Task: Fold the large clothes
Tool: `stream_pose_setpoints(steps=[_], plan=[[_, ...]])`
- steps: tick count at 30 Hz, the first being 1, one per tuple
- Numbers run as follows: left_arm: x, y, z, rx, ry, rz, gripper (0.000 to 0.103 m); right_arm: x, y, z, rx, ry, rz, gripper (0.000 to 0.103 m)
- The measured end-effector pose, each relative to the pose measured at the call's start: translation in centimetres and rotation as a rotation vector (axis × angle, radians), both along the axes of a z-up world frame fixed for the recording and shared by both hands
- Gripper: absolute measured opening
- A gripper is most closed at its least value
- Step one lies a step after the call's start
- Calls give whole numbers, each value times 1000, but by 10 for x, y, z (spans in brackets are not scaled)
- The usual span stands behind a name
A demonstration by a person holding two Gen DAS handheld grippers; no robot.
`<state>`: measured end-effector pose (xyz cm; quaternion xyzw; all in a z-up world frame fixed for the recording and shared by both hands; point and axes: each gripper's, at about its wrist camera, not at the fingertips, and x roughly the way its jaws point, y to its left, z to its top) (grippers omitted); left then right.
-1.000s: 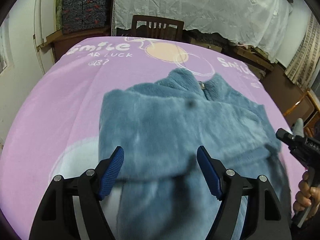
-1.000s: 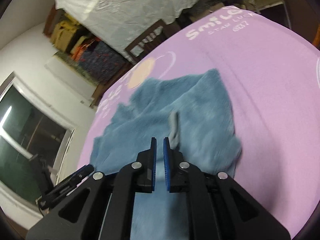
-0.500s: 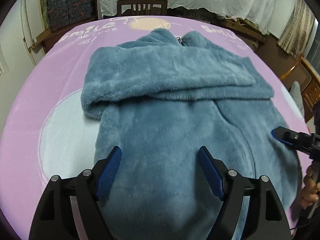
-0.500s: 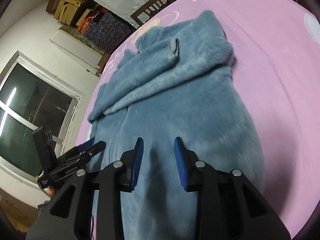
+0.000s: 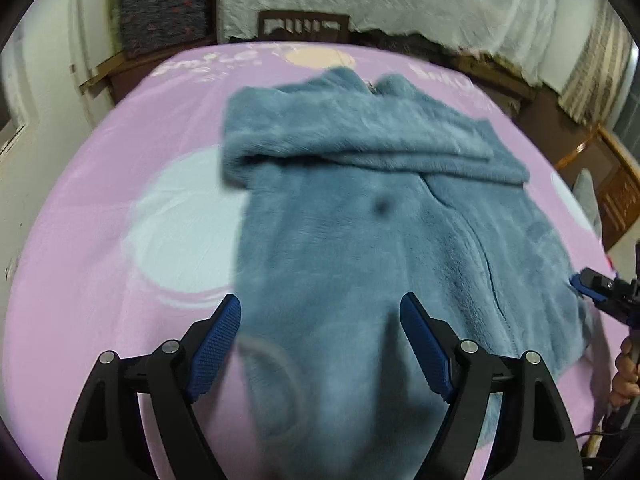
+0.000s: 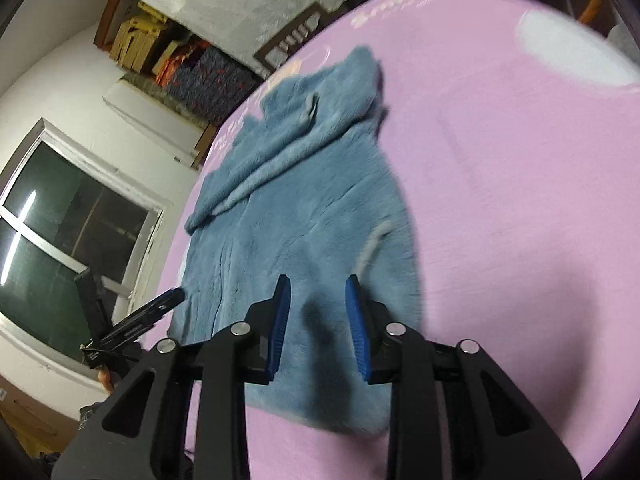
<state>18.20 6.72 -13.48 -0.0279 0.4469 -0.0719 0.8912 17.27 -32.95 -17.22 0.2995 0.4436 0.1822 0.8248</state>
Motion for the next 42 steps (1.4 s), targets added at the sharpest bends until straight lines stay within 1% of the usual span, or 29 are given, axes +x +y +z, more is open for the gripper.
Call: stream_pose_setpoints(steps=[3, 6, 10, 12, 14, 15, 19, 21, 24, 27, 33, 36, 42], plan=[[2, 18, 11, -22, -21, 35, 82, 6, -9, 5, -12, -14, -19, 32], [16, 32, 14, -81, -8, 50, 82, 22, -9, -1, -17, 9, -18, 32], [26, 34, 4, -135, 37, 35, 81, 33, -9, -12, -6, 35, -12, 33], [28, 32, -4, -152, 61, 21, 78, 36, -6, -15, -10, 41, -14, 38], [31, 31, -10, -177, 79, 7, 74, 41, -5, -17, -17, 54, -15, 41], [34, 31, -11, -190, 87, 2, 74, 44, -4, -18, -21, 58, -11, 42], [44, 27, -12, -178, 87, -16, 74, 56, 0, -21, -12, 62, 3, 44], [53, 23, -13, -170, 93, -21, 71, 60, -1, -22, 8, 67, 3, 44], [56, 21, -13, -171, 97, -20, 70, 57, 1, -23, 28, 68, 13, 45], [48, 22, -13, -179, 97, -29, 69, 46, 3, -24, 44, 67, 35, 45], [11, 16, -14, -142, 92, -57, 69, 16, 3, -25, 70, 65, 63, 44], [-13, 14, -14, -158, 94, -74, 69, -5, 4, -25, 71, 61, 79, 44], [-47, 6, -16, -194, 101, -112, 69, -39, 7, -22, 54, 51, 104, 44]])
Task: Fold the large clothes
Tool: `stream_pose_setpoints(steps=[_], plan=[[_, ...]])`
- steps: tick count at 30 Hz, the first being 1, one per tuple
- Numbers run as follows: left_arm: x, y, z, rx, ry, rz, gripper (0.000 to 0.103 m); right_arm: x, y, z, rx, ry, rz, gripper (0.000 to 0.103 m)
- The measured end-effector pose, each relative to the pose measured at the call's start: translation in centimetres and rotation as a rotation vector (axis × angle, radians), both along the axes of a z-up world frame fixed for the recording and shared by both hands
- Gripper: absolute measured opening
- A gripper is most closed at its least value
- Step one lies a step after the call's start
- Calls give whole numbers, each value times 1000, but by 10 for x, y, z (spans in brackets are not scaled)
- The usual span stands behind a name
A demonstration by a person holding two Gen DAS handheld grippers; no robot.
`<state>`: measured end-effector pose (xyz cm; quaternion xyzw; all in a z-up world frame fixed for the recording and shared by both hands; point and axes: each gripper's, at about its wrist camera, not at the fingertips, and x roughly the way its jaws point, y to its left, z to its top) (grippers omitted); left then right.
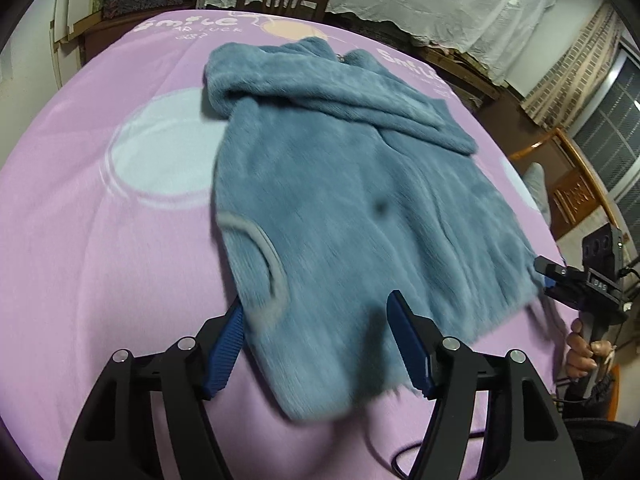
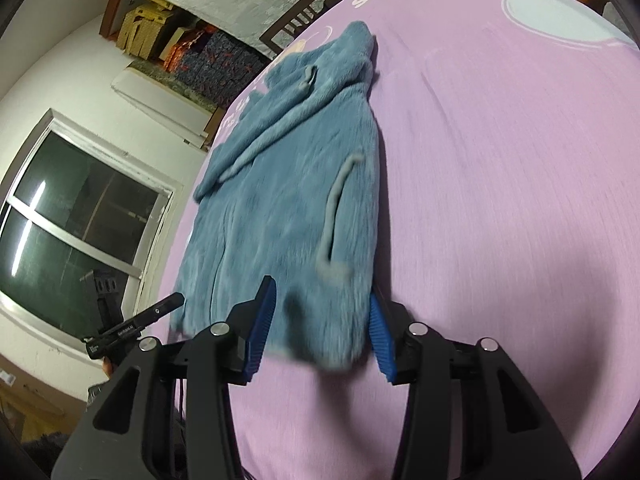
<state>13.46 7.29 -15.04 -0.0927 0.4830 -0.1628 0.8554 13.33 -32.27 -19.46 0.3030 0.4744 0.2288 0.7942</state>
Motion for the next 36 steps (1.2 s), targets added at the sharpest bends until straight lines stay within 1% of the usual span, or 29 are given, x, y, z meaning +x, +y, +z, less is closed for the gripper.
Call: stream_pose_setpoints(steps=[1, 3, 7, 10, 14, 16, 17, 18, 19, 20, 21, 22, 23, 24, 28, 31, 36], plan=[[-2, -1, 0, -5, -1, -5, 69, -5, 1, 1, -5, -6, 3, 44], [-7, -4, 0, -17, -2, -16, 64, -10, 2, 2, -15, -18, 4, 44], [-11, -12, 0, 12, -18, -21, 63, -12, 4, 2, -21, -32, -2, 44], [-9, -11, -1, 2, -16, -19, 60, -9, 3, 1, -16, -35, -2, 44], [-11, -12, -1, 10, -31, -25, 52, -8, 6, 1, -27, -45, 4, 44], [-11, -12, -1, 8, -37, -30, 47, -8, 7, 1, -37, -49, 6, 42], [-11, -12, -1, 6, -38, -32, 44, -5, 8, 1, -46, -48, 6, 37], [-9, -12, -1, 4, -38, -32, 41, -4, 10, -1, -59, -43, 6, 27], [-8, -11, -2, 2, -38, -32, 39, -3, 10, -1, -64, -41, 4, 22], [-8, -11, -2, 1, -39, -31, 34, -2, 11, -3, -58, -36, 4, 17], [-7, -10, -2, -1, -40, -28, 28, -2, 10, -4, -50, -37, 1, 16], [-7, -8, -3, -5, -40, -23, 25, -2, 10, -4, -45, -39, -4, 15], [-6, -6, -2, -12, -38, -17, 18, -2, 10, -3, -40, -43, -5, 15], [-6, -4, -2, -19, -36, -13, 16, -2, 9, 0, -32, -50, -6, 15], [-6, 9, 1, -88, -36, 5, 15, -4, 7, 13, -7, -79, -7, 15], [-8, 9, 11, -87, -68, 9, 14, -3, 7, 22, 14, -97, -7, 14], [-9, 7, 34, -70, -134, 12, 14, 4, 9, 41, 21, -139, -2, 14]])
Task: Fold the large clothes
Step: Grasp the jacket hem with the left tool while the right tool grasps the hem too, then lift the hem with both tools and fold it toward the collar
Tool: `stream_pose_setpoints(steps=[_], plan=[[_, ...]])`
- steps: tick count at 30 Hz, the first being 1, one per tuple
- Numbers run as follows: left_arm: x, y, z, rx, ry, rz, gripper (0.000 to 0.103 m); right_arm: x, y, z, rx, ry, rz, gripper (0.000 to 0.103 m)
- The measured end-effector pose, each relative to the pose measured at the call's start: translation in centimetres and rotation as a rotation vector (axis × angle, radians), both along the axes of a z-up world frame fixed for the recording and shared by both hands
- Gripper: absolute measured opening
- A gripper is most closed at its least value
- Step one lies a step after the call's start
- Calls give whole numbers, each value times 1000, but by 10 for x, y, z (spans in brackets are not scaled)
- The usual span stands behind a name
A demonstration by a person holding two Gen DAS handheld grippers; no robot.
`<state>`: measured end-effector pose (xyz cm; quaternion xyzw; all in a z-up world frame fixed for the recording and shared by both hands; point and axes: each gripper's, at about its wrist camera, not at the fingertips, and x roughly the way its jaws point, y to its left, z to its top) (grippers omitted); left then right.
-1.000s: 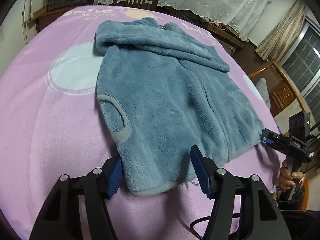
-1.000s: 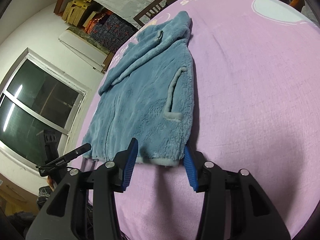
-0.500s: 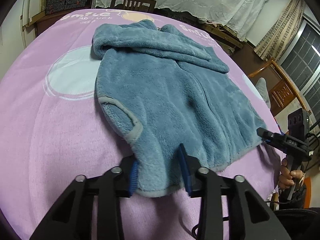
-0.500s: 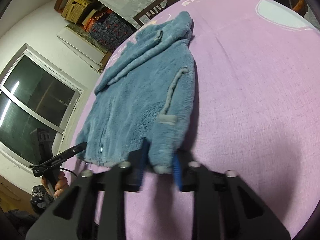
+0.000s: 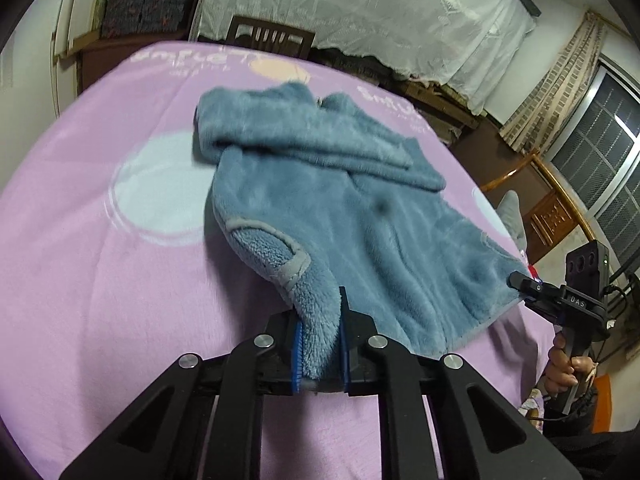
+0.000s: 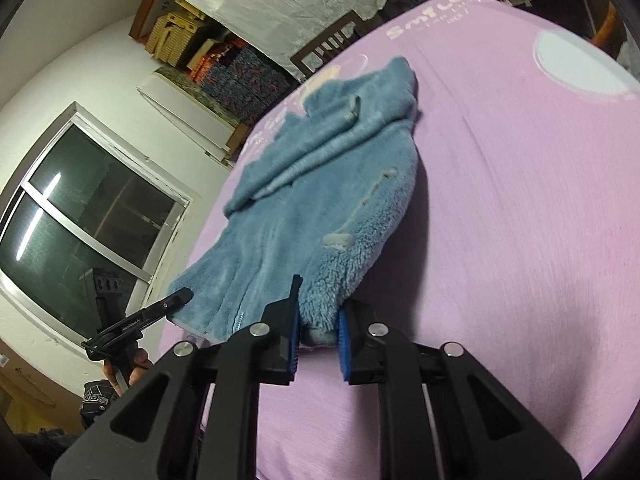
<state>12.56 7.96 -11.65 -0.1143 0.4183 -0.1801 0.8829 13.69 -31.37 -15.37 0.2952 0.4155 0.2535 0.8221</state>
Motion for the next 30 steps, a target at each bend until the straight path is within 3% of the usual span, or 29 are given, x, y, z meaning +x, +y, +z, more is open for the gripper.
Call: stream_pose_setpoints(steps=[13, 30], plan=[[25, -3, 66, 29, -165, 45, 14, 37, 1, 64, 14, -108, -11, 14], [81, 4, 98, 25, -201, 85, 14, 106, 9, 98, 19, -157, -27, 14]])
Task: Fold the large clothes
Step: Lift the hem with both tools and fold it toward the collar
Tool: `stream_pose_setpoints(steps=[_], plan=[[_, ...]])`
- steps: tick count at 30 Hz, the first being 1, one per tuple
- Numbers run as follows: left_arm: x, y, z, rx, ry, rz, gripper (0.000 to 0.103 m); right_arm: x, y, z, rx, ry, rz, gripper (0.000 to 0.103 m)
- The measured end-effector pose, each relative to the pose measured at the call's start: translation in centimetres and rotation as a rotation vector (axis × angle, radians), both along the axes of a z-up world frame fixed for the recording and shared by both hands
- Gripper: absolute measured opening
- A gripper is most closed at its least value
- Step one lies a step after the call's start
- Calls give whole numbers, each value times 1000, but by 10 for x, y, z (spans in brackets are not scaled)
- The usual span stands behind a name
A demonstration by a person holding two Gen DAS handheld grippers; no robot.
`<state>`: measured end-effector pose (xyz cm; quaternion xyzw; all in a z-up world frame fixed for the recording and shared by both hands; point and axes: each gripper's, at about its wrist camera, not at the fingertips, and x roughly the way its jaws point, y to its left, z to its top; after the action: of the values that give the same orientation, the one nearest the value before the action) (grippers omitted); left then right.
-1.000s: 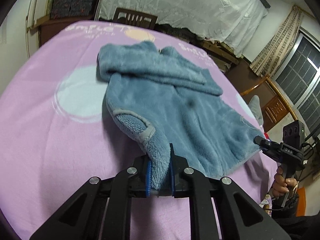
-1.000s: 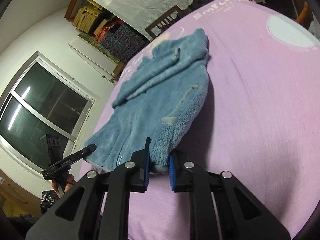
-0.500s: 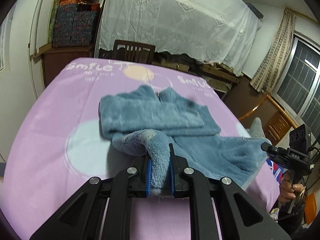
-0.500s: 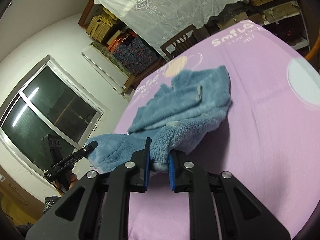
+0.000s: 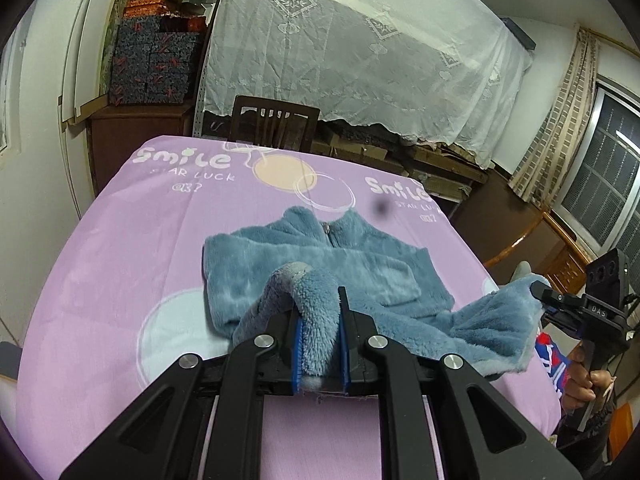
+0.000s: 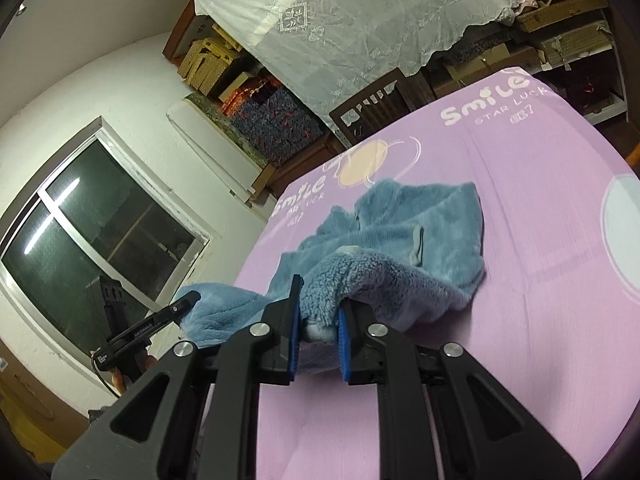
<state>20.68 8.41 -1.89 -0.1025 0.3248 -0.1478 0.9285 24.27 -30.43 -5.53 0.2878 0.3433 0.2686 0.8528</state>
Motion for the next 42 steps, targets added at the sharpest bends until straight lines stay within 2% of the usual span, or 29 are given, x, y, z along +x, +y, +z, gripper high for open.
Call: stream_pose_setpoints(steps=[9, 18, 24, 28, 33, 35, 40, 42], plan=[[46, 0, -3, 11, 18, 23, 14, 55, -7, -15, 38, 40, -41, 14], [94, -2, -19, 46, 50, 76, 14, 109, -5, -34, 12, 67, -83, 15], [134, 0, -44, 66, 102, 123, 14, 150, 4, -53, -15, 105, -97, 15], [158, 4, -66, 61, 143, 152, 14, 177, 9, -80, -38, 148, -118, 15], [178, 5, -101, 84, 199, 160, 15, 195, 14, -121, -62, 235, -114, 16], [180, 5, -107, 94, 191, 155, 17, 198, 14, -136, -58, 257, -106, 15], [179, 0, -110, 124, 173, 154, 17, 197, 13, -138, -40, 240, -85, 17], [177, -2, -109, 125, 172, 157, 17, 194, 12, -134, -33, 222, -74, 23]])
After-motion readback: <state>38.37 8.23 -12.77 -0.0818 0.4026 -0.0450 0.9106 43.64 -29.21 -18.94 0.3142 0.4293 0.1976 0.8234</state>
